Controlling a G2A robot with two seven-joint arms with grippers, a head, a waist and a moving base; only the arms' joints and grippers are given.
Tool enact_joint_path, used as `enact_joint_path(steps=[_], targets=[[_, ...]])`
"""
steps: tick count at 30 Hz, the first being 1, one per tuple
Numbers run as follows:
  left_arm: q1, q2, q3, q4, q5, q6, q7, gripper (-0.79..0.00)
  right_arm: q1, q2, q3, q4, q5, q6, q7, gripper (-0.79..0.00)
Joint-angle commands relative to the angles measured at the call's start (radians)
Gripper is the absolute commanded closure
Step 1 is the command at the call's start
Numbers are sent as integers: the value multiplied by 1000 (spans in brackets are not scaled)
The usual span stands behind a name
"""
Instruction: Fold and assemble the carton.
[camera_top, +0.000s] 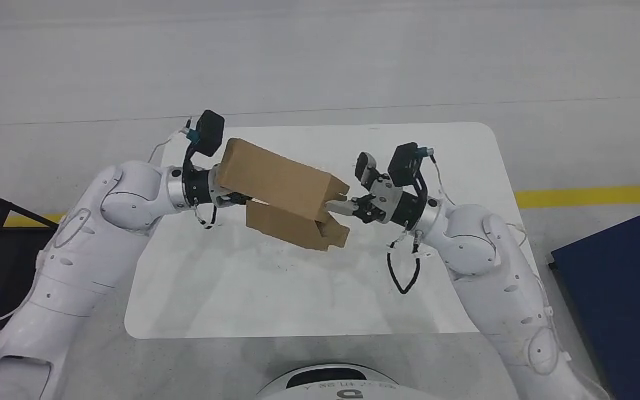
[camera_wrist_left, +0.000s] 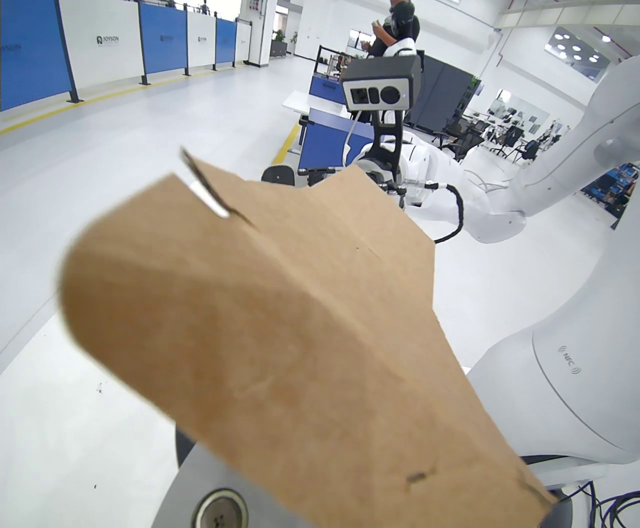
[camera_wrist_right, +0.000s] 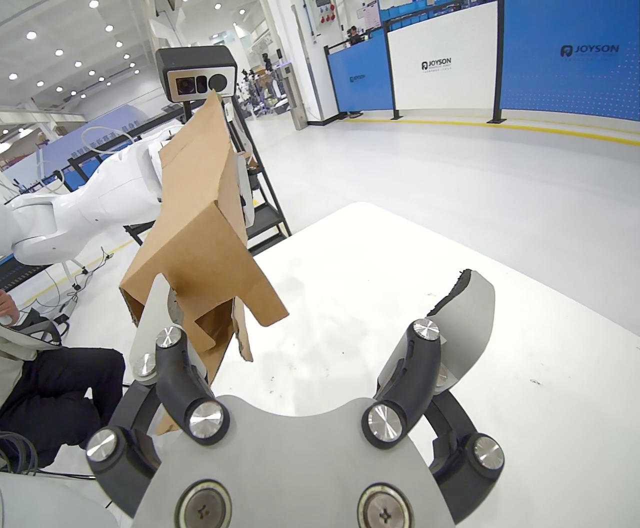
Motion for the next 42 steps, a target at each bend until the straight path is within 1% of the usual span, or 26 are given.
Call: enact_joint_path(steps=[1,9,15,21,26,31,36,39,42], targets=[[-3,-1,10,2,-1,0,8,0,10,0,-13,-4,-17,11,6,-785],[-15,-3,49,12,-48,0,30,0,28,1,-40,-18,-84,42,3,-785],[-28,-6,82,37,-170,0,9,0,-2,8,-4,-48,-128,51,-55,-785],[-29,-11,90,77,-321,0,-56,0,-62,16,63,-94,-135,42,-156,-785],[-24,-20,72,103,-404,0,-138,0,-103,22,115,-120,-176,22,-221,-785],[-13,-34,49,118,-461,0,-221,0,-121,27,131,-134,-271,19,-252,-785],[-3,-49,35,151,-513,0,-300,0,-141,35,142,-143,-345,-34,-255,-785],[-2,-54,55,156,-494,0,-300,0,-154,40,152,-155,-403,-62,-258,-785],[-12,-54,97,154,-480,0,-300,0,-160,43,140,-165,-498,-58,-235,-785]])
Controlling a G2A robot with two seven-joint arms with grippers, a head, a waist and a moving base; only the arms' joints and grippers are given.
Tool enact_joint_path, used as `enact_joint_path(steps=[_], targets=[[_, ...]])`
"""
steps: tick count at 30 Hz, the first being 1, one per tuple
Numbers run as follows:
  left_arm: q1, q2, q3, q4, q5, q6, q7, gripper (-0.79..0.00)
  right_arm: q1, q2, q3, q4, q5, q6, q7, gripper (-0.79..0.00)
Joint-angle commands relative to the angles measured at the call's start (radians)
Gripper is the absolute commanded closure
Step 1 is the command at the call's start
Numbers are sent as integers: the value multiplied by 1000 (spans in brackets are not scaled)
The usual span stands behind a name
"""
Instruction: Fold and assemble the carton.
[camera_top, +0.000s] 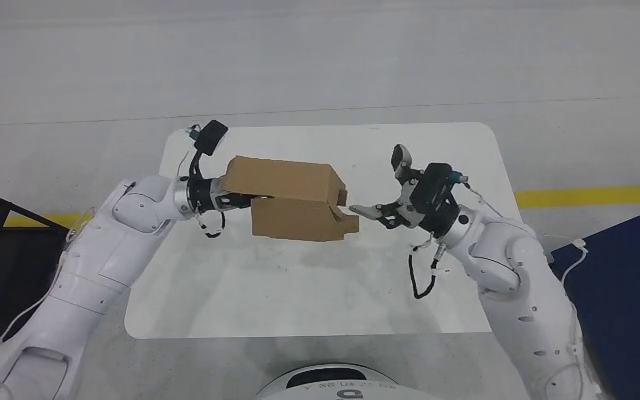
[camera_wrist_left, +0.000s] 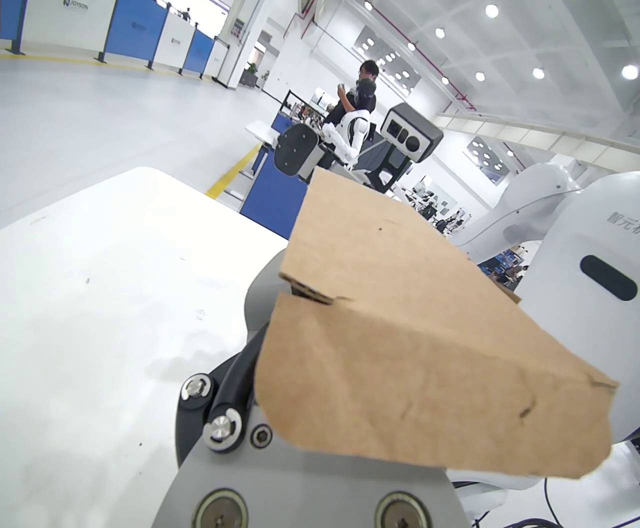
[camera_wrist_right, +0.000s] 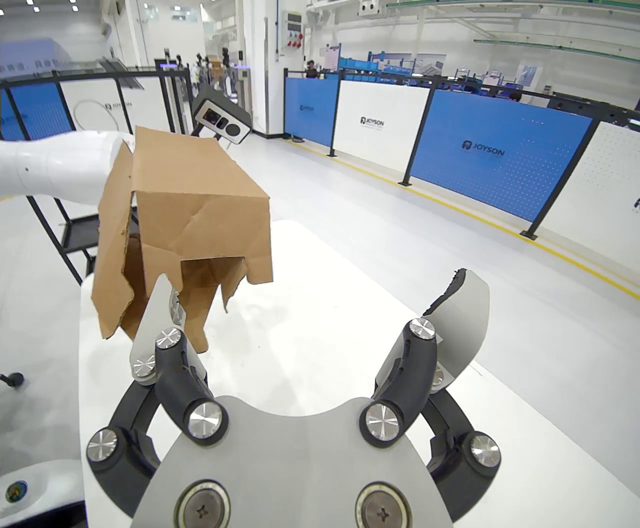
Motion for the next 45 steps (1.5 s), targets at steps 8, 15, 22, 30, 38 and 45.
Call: enact_joint_path(steps=[8,15,22,30,38,45], targets=[[-46,9,96,14,-28,0,0,0,30,2,-77,1,-135,-5,23,-785],[-77,25,171,18,-11,0,0,0,42,1,-97,5,-151,18,-52,-785],[-105,41,220,28,-18,0,0,0,32,3,-88,-5,-169,47,-112,-770],[-107,60,224,-9,-34,0,0,0,23,6,-91,2,-153,36,-104,-514],[-84,76,205,-26,-35,0,0,0,15,10,-85,14,-81,6,-106,0],[-56,79,175,-40,-46,0,0,0,9,14,-78,30,-9,-24,-90,0]])
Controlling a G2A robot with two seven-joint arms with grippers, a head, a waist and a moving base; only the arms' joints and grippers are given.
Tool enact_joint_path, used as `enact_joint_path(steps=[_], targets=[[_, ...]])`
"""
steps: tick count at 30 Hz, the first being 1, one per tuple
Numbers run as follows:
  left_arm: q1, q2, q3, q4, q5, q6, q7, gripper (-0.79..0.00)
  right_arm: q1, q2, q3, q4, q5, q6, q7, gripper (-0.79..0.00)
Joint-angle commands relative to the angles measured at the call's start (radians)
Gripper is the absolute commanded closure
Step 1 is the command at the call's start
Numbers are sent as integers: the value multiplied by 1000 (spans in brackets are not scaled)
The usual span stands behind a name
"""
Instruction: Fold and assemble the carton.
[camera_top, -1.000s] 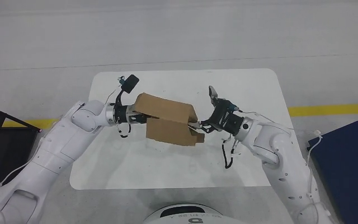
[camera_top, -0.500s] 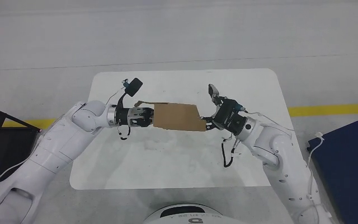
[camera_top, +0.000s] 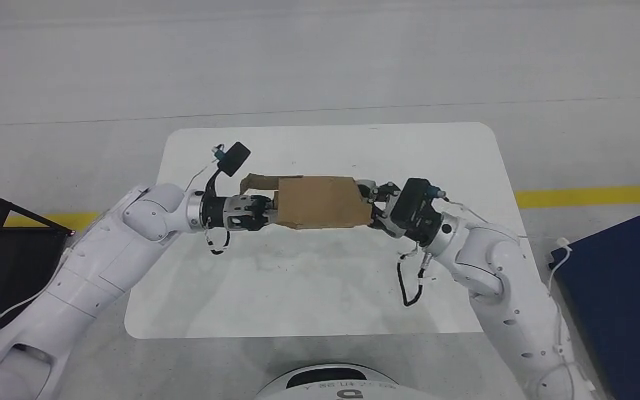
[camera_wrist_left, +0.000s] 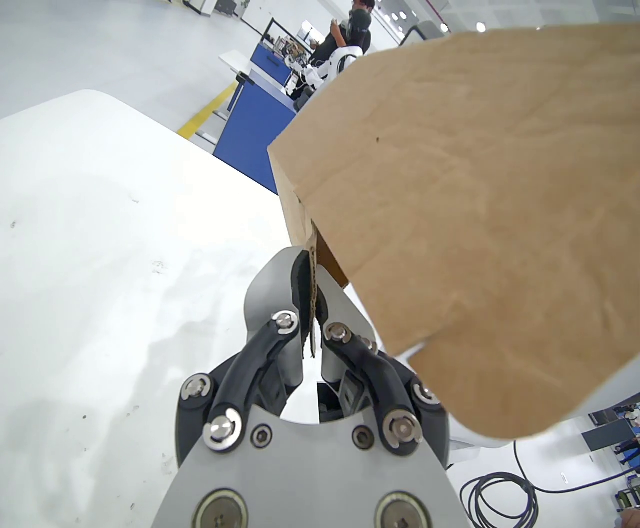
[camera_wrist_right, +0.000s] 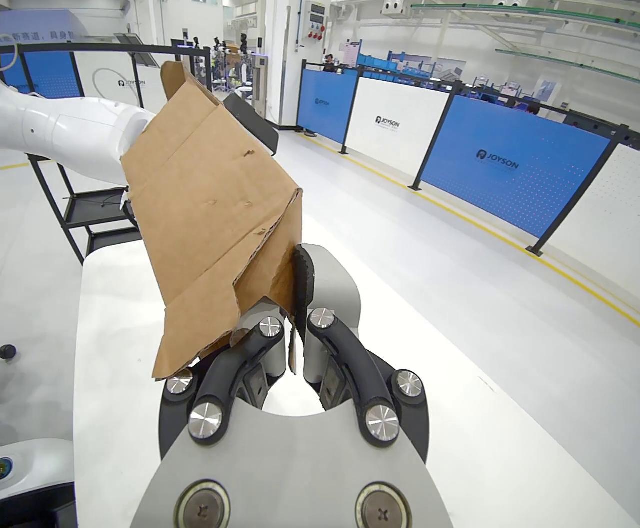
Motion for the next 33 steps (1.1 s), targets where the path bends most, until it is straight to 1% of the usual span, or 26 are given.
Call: enact_joint_path(steps=[1,9,10,11,12,13,14,15,20,27,31,33], targets=[[7,1,-9,-4,0,0,0,0,2,1,0,5,22,-9,3,0],[19,-1,-29,7,-10,0,0,0,11,5,2,30,109,-47,26,0],[16,-1,-26,3,3,0,0,-28,11,6,0,32,118,-54,35,0],[14,-1,-24,1,8,0,0,-194,13,7,-2,33,128,-59,41,0],[12,-2,-23,1,14,0,0,-268,14,7,-3,34,134,-61,47,0],[9,-2,-21,2,20,0,0,-363,16,8,-3,35,138,-63,51,0],[7,-2,-20,6,23,0,0,-733,18,9,-4,35,143,-64,54,0],[5,-2,-20,11,27,0,0,-785,19,9,-4,36,148,-63,55,0],[4,-2,-29,37,28,0,0,-785,19,11,2,44,171,-60,51,0],[33,7,-68,67,24,0,0,-785,24,13,1,71,202,-45,57,0],[52,19,-115,92,69,0,0,-785,25,14,1,88,217,-28,65,0],[66,29,-157,84,100,0,0,-785,21,16,-1,108,227,-13,107,0]])
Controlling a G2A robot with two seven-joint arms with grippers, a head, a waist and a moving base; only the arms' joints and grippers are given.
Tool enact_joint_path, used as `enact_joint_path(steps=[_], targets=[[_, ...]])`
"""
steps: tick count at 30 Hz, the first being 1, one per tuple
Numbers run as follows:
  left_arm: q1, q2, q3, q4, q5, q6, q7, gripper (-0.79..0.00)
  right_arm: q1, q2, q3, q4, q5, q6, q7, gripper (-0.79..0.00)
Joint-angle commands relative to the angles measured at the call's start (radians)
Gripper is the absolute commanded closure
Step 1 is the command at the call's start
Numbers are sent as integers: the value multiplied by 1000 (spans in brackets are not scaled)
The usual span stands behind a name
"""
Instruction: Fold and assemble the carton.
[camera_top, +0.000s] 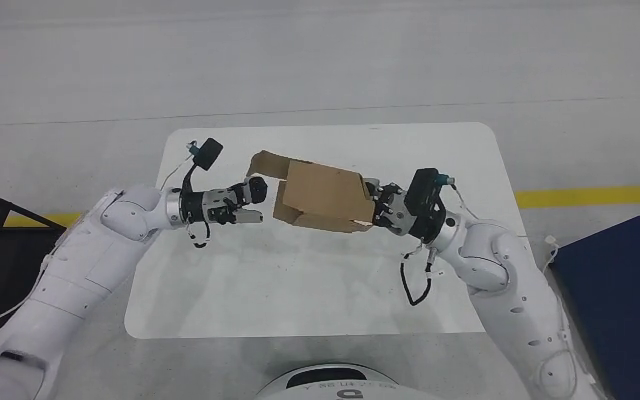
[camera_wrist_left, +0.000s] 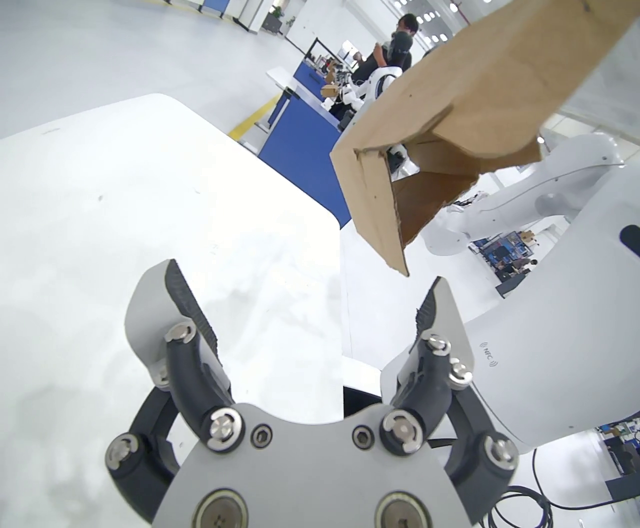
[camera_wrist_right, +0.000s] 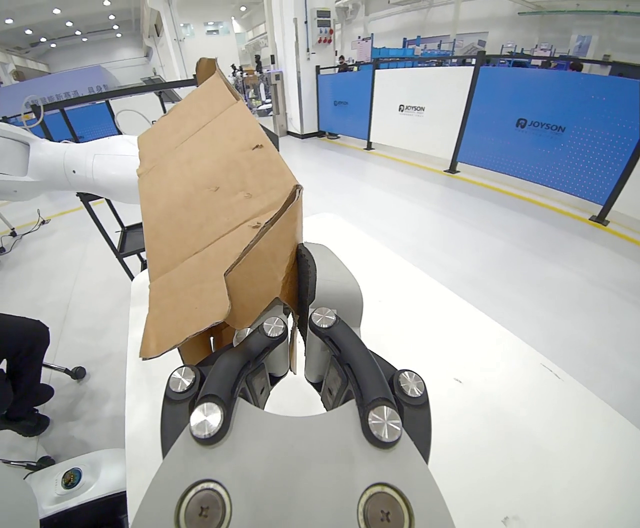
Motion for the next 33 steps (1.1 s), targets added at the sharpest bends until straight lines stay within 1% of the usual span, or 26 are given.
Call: enact_joint_path(steps=[1,5,7,9,13,15,23,25,27,30,31,33], targets=[[18,11,-48,-17,34,0,0,-785,-1,2,-2,18,9,13,50,0],[64,39,-141,-101,145,0,0,-785,9,6,-25,61,93,15,181,0],[88,49,-174,-160,179,0,0,-785,23,7,-32,72,121,18,220,0],[110,56,-193,-215,195,0,0,-785,34,7,-39,80,148,22,238,0],[121,57,-201,-273,206,0,8,-785,38,7,-47,93,191,43,254,0],[120,54,-200,-283,200,0,23,-785,38,7,-47,93,191,43,254,0],[120,54,-200,-283,200,0,23,-785,38,7,-47,93,191,43,254,0],[128,53,-201,-297,221,17,36,-785,33,4,-71,108,251,32,240,0],[136,53,-205,-305,234,13,43,-785,44,4,-97,138,305,20,286,0],[145,57,-205,-316,205,0,28,-785,83,6,-134,193,454,28,429,0],[144,59,-200,-320,196,0,1,-785,96,6,-142,207,497,32,468,0],[136,68,-175,-323,210,1,-1,-785,118,8,-152,229,565,39,522,0]])
